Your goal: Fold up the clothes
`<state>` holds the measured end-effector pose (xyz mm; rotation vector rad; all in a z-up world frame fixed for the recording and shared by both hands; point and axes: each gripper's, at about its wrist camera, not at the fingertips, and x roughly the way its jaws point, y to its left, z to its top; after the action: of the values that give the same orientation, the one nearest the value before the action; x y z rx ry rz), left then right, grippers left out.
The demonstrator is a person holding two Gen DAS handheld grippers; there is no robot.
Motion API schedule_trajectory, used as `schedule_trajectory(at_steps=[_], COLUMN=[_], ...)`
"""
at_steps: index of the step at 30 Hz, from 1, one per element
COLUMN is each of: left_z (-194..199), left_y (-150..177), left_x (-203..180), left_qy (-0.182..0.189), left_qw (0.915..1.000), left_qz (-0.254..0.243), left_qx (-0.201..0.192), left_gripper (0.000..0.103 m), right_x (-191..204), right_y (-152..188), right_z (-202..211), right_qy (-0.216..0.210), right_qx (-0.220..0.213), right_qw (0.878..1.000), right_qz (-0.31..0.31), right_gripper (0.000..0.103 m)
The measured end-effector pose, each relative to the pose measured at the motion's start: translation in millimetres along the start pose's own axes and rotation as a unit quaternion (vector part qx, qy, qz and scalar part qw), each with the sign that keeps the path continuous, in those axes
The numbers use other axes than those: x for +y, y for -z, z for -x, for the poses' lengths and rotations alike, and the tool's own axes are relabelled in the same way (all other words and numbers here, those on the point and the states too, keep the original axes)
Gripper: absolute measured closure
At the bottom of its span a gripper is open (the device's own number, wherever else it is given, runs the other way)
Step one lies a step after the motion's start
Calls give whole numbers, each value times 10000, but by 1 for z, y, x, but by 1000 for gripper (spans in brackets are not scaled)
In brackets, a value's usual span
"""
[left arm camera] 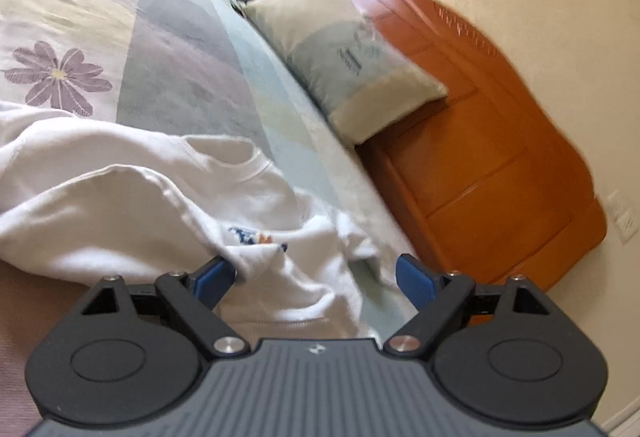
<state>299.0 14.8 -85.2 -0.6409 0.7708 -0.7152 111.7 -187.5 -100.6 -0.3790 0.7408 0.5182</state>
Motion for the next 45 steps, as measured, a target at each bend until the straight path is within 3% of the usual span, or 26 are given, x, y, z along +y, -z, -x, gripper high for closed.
schedule_trajectory(at_steps=[3, 6, 10, 12, 14, 21, 25, 27, 29, 31, 37, 45], left_z=[-1, 1, 7, 12, 19, 28, 31, 32, 35, 39, 58, 90], left_y=[0, 2, 6, 9, 14, 34, 39, 40, 42, 44, 54, 69], left_x=[1, 1, -4, -1, 4, 12, 8, 5, 3, -1, -13, -27], left_qy=[-165, -345, -1064, -1605, -1860, -2127, -2125, -2140, -2147, -2136, -2076, -2148], left_qw=[9997, 9988, 9914, 9828, 9778, 9706, 9693, 9685, 9682, 9682, 9681, 9644], left_qz=[-117, -178, -339, -126, 61, 19, -150, -202, -245, -303, -545, -856], left_qx=[160, 296, 689, 905, 960, 1128, 1225, 1255, 1263, 1266, 1292, 1281], left_gripper=[16, 16, 16, 16, 16, 16, 16, 15, 15, 15, 15, 15], right_x=[13, 23, 38, 44, 48, 54, 54, 53, 52, 50, 35, 18], right_y=[-14, -29, -41, -42, -42, -31, -27, -26, -27, -34, -66, -101], right_z=[4, -4, -29, -44, -57, -92, -97, -98, -97, -90, -62, -26], right_qy=[431, 790, 1232, 1382, 1497, 2006, 2143, 2098, 2030, 1912, 1316, 495], right_qx=[-216, -312, -348, -312, -270, -300, -447, -455, -467, -473, -434, -405], right_qw=[9939, 9782, 9433, 9259, 9089, 8428, 8217, 8179, 8207, 8367, 9020, 9505], right_qz=[994, 1896, 3061, 3503, 3883, 4986, 5263, 5339, 5320, 5110, 4088, 3042], right_gripper=[9, 15, 23, 26, 32, 43, 47, 64, 77, 83, 87, 87])
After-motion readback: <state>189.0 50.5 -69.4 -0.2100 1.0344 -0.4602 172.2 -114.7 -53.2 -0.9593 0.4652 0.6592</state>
